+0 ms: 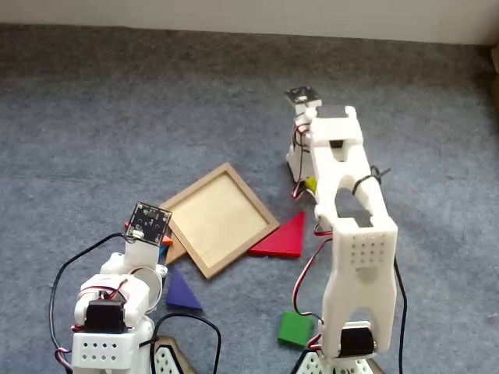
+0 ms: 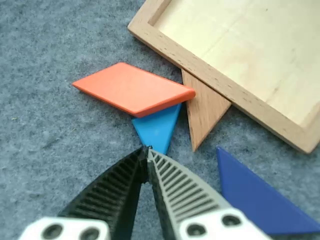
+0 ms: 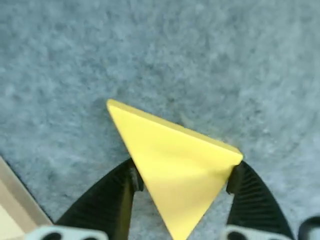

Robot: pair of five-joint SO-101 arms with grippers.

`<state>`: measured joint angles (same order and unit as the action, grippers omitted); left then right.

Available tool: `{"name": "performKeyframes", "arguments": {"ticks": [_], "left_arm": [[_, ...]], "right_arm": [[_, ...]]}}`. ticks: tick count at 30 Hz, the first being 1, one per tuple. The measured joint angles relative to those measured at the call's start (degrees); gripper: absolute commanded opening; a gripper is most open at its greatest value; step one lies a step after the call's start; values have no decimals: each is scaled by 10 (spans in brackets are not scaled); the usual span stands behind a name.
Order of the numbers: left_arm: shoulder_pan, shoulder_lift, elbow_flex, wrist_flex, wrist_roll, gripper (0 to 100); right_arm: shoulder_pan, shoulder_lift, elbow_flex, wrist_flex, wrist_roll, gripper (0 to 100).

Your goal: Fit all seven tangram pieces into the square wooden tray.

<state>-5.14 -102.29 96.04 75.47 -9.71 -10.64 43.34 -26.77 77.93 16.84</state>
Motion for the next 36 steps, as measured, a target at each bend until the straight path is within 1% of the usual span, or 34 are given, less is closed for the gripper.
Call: {"name": "performKeyframes", "arguments": {"ticks": [5,15,19,23,29,36], "left_arm": [[0,0,0,0,0,7],[0,-1,0,0,0,7],[0,-1,0,0,0,7],[0,-1,0,0,0,7],[0,-1,0,0,0,7],[0,-1,0,0,0,7]], "right_arm": [[7,15,-20,11,0,105],[18,13,-24,11,-1,101],[21,-18,-11,11,11,101],[10,-59,47,14,18,101],[-46,-131,140,17,48,69],[-47,-166,200,-41,51,63]]}}
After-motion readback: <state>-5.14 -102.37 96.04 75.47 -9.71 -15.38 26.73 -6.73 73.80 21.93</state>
